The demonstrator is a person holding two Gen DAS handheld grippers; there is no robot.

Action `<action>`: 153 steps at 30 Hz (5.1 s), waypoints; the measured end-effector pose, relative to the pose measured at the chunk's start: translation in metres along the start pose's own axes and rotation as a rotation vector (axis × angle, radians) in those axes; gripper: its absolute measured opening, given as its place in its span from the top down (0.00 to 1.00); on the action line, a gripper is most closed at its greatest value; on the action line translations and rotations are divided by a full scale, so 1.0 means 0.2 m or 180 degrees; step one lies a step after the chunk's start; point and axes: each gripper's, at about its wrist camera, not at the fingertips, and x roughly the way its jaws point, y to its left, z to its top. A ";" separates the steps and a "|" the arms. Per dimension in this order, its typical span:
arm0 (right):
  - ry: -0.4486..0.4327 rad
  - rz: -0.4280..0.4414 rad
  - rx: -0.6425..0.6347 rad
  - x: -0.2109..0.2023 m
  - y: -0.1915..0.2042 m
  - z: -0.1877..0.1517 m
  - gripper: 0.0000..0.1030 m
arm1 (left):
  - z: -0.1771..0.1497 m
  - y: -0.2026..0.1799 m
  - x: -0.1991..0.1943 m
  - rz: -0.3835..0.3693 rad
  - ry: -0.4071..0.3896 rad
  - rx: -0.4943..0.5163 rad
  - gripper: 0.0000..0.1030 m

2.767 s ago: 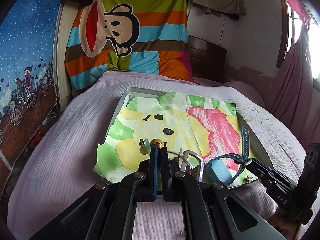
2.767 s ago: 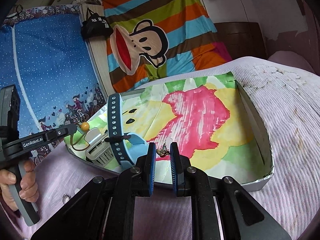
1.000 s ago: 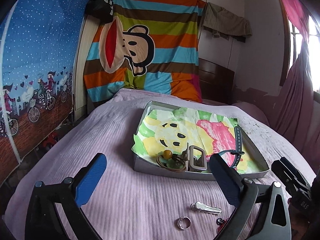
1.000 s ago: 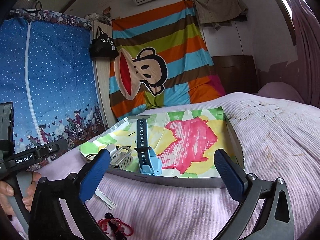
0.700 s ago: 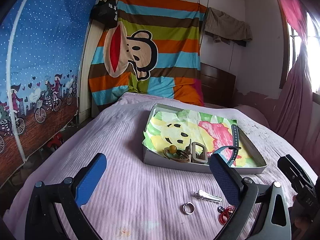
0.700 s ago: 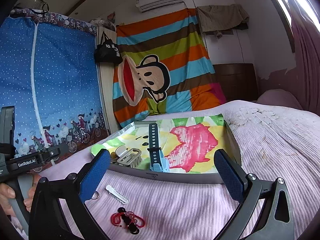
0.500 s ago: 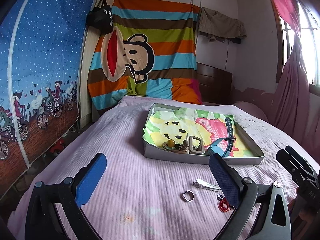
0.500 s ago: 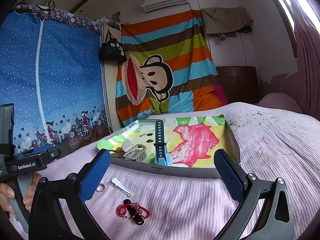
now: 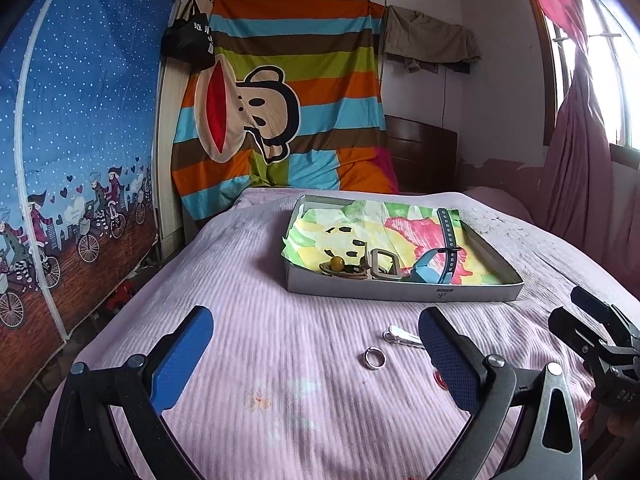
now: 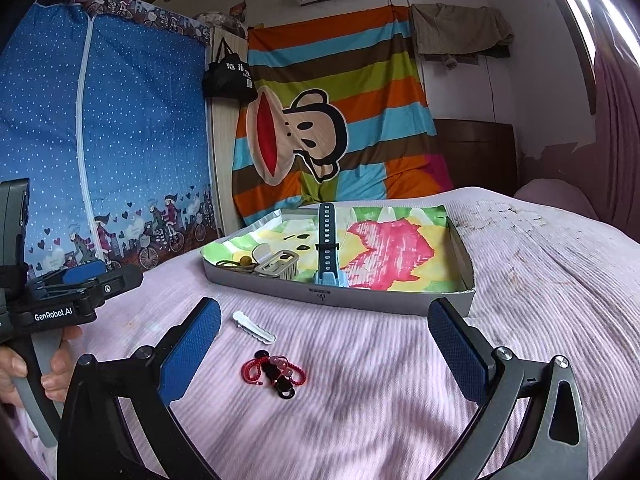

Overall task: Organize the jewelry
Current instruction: 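Move both tools back toward the silver ring and red cord on the bed, then grasp the silver ring with the left tool while the right tool grasps the red black-bead cord, then carry the ring and red cord into the tray and open both tools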

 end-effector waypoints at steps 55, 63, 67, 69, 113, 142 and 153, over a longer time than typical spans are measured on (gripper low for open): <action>0.1297 0.0589 -0.0102 0.51 0.07 -0.17 0.82 | -0.11 -0.12 0.45 -0.0806 0.1333 0.0177 0.82; 0.1332 0.0653 0.0043 0.54 0.04 -0.19 0.93 | -0.13 -0.14 0.48 -0.0809 0.1353 0.0236 0.86; 0.1325 0.0663 0.0088 0.54 0.03 -0.20 0.93 | -0.13 -0.14 0.48 -0.0820 0.1359 0.0231 0.90; 0.1311 0.0653 0.0085 0.54 0.03 -0.20 0.93 | -0.13 -0.14 0.48 -0.0825 0.1354 0.0231 0.91; 0.0139 0.0111 0.0776 0.51 -0.30 0.05 0.93 | 0.26 -0.28 0.56 -0.0704 0.0787 0.0037 0.92; 0.0748 -0.0070 0.0700 0.89 -0.37 0.06 0.93 | 0.24 -0.47 0.93 -0.0638 0.1317 0.0247 0.92; 0.0740 -0.0093 0.0688 0.87 -0.36 0.06 0.91 | 0.23 -0.42 0.90 -0.0768 0.1313 0.0075 0.92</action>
